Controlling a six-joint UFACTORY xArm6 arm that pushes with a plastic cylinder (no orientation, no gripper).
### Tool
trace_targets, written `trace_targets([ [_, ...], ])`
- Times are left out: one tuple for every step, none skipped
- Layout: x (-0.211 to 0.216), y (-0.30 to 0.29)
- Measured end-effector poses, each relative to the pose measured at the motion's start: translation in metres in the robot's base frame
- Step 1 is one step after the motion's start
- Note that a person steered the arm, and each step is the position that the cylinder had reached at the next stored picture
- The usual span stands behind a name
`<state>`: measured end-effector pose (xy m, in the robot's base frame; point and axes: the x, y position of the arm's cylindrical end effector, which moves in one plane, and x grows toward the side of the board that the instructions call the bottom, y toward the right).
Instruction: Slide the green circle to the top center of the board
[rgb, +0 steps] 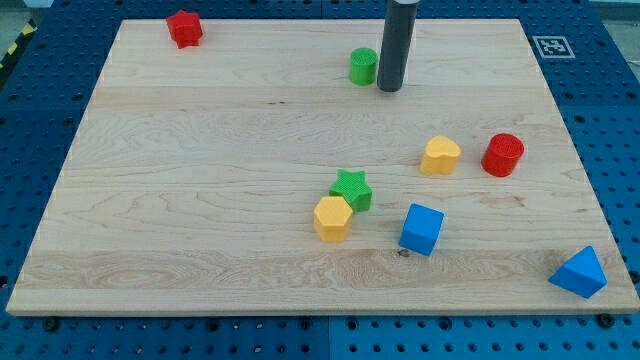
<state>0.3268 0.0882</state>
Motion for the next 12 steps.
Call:
trace_targets([
  [-0.012, -0.001],
  [-0.029, -0.01],
  [-0.023, -0.011],
  [-0.02, -0.015],
  [-0.027, -0.03],
  [-0.038, -0.048],
  [-0.038, -0.052],
  [-0.026, -0.052],
  [-0.018, -0.058],
  [-0.018, -0.073],
  [-0.018, -0.075],
  [-0.018, -0.078],
])
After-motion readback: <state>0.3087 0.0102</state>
